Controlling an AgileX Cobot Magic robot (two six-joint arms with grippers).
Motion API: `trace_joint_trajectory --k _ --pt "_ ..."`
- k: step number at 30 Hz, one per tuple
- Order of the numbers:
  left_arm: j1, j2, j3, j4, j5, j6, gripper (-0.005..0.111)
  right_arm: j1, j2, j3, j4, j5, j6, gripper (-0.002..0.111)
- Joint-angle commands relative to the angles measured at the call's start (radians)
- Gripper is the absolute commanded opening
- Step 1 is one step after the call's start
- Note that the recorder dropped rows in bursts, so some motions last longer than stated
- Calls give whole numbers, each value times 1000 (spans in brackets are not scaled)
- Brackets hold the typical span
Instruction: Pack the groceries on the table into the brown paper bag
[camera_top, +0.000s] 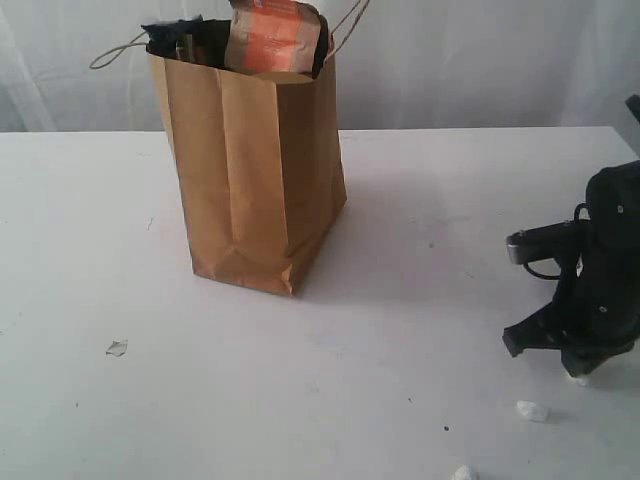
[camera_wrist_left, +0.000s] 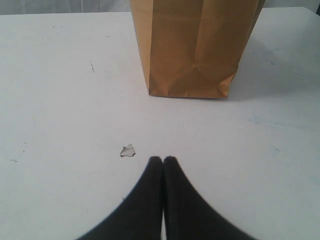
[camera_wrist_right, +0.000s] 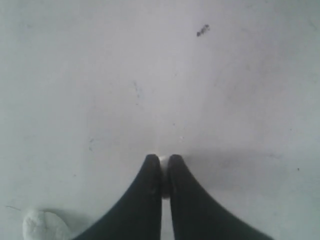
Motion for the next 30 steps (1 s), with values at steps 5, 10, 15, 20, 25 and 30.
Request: trace_joint_trajectory --k 5,10,15,20,25,30 --pt "-5 -5 3 -6 3 -5 0 -6 -179 -39 264 186 -200 0" --pt "-5 -5 3 -6 3 -5 0 -6 -348 -111 630 365 -435 0" --pt "-5 -5 3 -6 3 -5 0 15 -459 -208 1092 449 -645 0" --pt "-5 -5 3 -6 3 -5 0 168 -448 -381 1245 289 -711 0" --pt "-5 -19 3 -6 3 -5 0 256 -354 -518 1245 62 -705 0" --pt "-5 -51 3 -6 3 -5 0 299 -171 -671 1265 -100 -705 0"
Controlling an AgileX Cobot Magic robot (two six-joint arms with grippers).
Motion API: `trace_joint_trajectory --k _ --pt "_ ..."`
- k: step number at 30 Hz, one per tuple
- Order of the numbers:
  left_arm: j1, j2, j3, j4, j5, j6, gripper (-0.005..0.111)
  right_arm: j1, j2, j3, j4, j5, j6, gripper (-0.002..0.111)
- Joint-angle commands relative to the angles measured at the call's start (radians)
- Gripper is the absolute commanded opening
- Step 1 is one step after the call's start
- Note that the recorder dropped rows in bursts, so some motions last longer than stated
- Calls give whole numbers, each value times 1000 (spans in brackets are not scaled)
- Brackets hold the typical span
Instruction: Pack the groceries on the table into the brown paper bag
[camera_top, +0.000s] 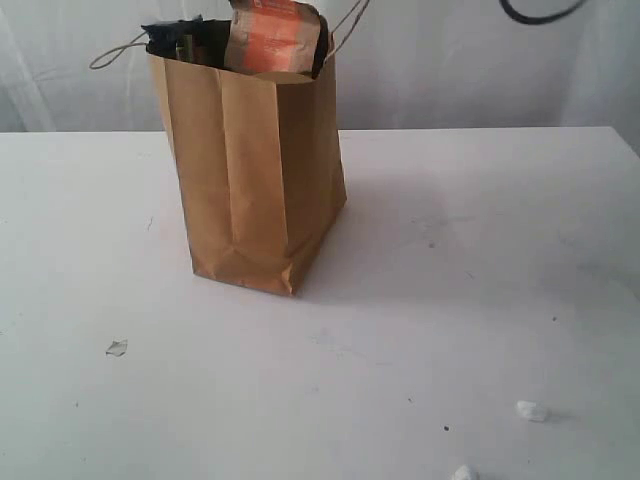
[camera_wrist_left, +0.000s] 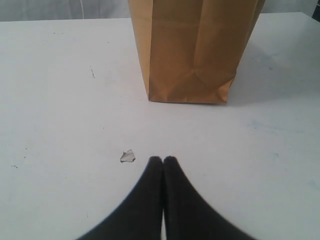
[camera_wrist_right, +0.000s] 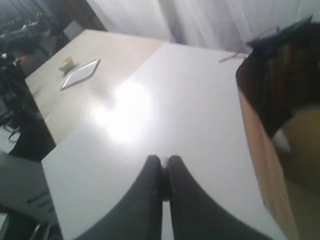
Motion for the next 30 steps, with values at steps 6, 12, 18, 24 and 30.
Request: trace_joint_trajectory --k 6,12,18,24,30 --pt "-5 -23 3 -6 3 -5 0 75 334 -275 16 -297 -81 0" --pt "-5 -23 3 -6 3 -5 0 79 431 -305 -2 -336 -158 6" --pt "-5 -23 3 -6 3 -5 0 79 447 -305 -7 -399 -158 25" --pt "-5 -23 3 -6 3 -5 0 79 432 -305 -58 -332 -158 27" --pt "-5 -23 3 -6 3 -5 0 79 361 -305 -517 -35 -5 19"
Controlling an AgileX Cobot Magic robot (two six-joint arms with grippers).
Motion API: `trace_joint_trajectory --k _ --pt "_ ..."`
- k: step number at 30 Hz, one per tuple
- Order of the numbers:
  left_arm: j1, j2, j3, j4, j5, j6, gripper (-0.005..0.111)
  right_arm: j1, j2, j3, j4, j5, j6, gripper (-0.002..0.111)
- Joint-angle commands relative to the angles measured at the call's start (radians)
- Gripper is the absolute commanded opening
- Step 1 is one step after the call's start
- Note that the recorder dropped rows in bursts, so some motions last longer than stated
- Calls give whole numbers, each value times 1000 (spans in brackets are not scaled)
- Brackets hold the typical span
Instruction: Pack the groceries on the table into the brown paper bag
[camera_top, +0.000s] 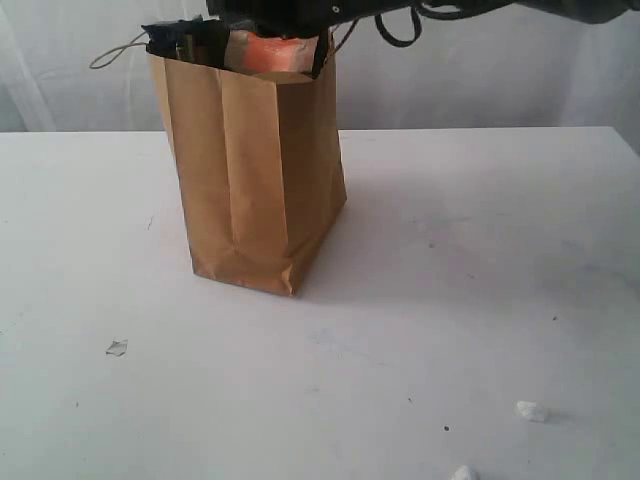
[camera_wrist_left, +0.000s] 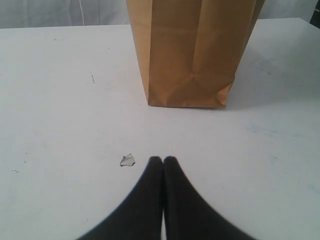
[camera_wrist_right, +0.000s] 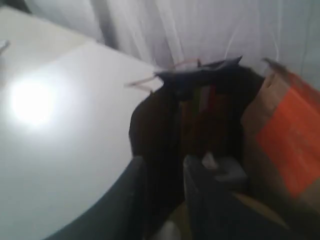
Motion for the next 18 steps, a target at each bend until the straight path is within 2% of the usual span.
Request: trace_joint_trajectory --k 1,4,9,13,15,18 --pt "-5 -9 3 -6 3 -5 0 -1 -66 -8 -374 217 192 16" --pt "-5 -9 3 -6 3 -5 0 -1 -113 -8 -655 298 327 0" --pt "-5 -9 3 -6 3 -5 0 -1 -205 -8 -951 327 496 0" --pt "-5 -9 3 -6 3 -5 0 -3 -252 -4 -1175 437 613 0" --pt "-5 -9 3 -6 3 -5 0 -18 -267 4 -1217 430 642 0" --pt "-5 -9 3 -6 3 -5 0 -35 -272 11 -1182 322 640 0"
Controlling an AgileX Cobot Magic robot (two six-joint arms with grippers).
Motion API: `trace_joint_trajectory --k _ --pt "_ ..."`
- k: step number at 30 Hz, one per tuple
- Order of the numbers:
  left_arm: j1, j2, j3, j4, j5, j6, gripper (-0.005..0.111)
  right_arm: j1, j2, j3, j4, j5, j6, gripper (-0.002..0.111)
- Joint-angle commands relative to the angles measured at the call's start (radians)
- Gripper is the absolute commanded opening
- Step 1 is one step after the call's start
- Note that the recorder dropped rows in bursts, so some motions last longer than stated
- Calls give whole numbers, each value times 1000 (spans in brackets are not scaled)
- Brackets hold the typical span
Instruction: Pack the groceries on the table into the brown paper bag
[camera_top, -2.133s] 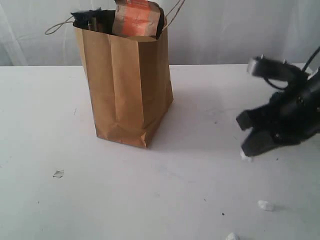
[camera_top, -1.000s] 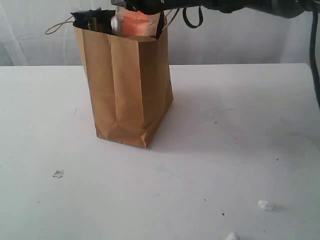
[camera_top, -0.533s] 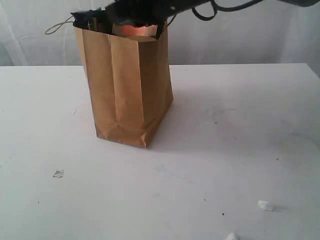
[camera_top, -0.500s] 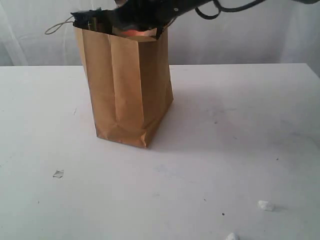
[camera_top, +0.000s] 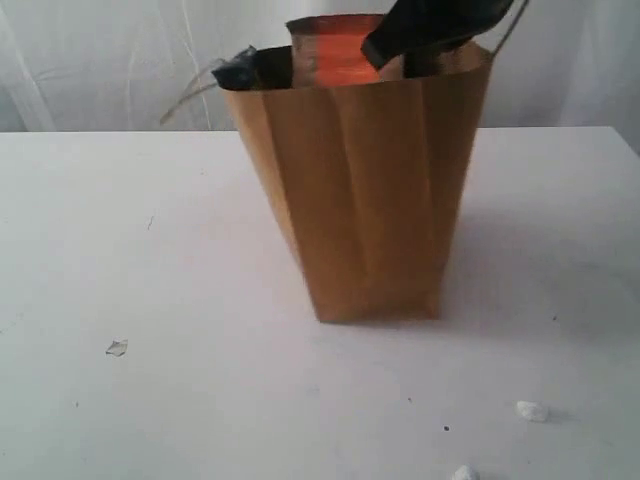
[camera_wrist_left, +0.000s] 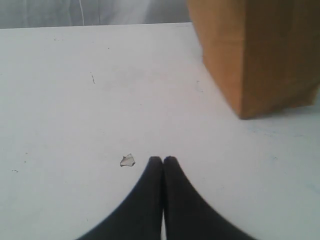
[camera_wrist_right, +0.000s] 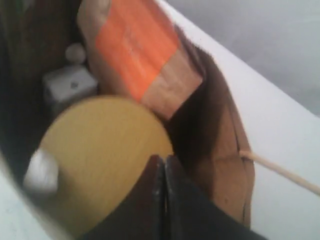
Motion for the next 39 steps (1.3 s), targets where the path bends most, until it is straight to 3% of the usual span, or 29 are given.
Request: trace_joint_trajectory --k 1,13,25,31,39 --pt "-5 -9 3 -6 3 -5 0 -30 -45 -6 -95 -139 7 0" --pt "-5 -9 3 -6 3 -5 0 -36 -42 1 -71 -93 7 0" --pt "-5 -9 3 -6 3 -5 0 -36 -49 -1 -69 -180 23 0" --pt "-5 -9 3 -6 3 -5 0 -37 -170 -1 -110 -227 63 0" --pt "-5 -9 3 -6 3 -5 0 -177 -275 1 -119 -106 121 0"
